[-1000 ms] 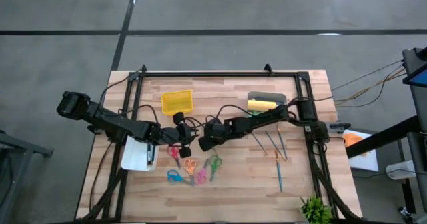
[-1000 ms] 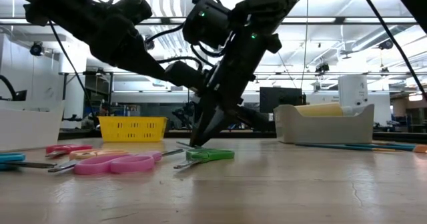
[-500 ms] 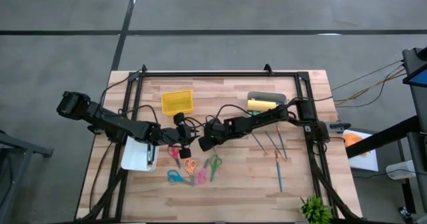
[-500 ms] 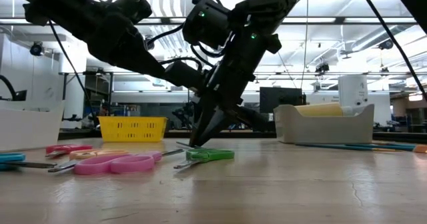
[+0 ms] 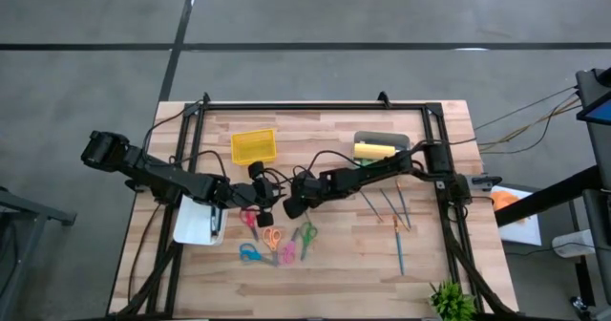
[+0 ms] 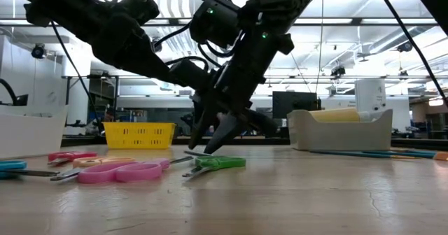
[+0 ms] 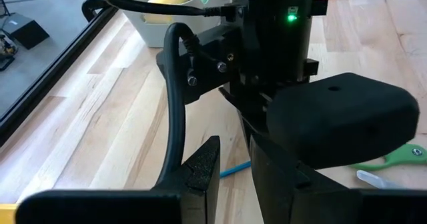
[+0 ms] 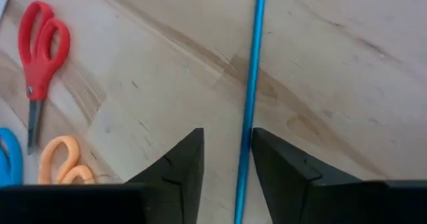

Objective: Pick & Place Paint Supplies
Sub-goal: Put the blue paintbrush into the white bin

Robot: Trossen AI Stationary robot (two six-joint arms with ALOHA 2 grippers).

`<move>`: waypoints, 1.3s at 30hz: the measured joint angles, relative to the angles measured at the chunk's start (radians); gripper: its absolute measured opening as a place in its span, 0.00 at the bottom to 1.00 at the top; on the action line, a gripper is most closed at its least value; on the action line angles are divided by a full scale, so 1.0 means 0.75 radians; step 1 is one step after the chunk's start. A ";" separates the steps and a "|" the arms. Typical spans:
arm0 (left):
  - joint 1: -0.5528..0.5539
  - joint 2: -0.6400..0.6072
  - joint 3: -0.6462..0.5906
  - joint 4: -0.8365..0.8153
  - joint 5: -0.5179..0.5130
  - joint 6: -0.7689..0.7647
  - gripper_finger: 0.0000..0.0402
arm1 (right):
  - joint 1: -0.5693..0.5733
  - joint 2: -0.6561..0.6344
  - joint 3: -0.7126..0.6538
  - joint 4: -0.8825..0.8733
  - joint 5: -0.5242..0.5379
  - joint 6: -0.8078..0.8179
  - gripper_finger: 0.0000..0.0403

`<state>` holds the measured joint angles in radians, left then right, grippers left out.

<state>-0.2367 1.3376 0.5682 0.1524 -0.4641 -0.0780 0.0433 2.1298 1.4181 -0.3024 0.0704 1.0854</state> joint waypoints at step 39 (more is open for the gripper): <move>0.001 -0.001 0.000 0.000 0.001 -0.001 0.22 | 0.385 -0.882 -0.661 0.008 0.761 -0.055 0.32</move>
<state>-0.2363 1.3373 0.5682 0.1523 -0.4633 -0.0788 0.3322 1.4684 0.9224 -0.2967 0.6412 1.0438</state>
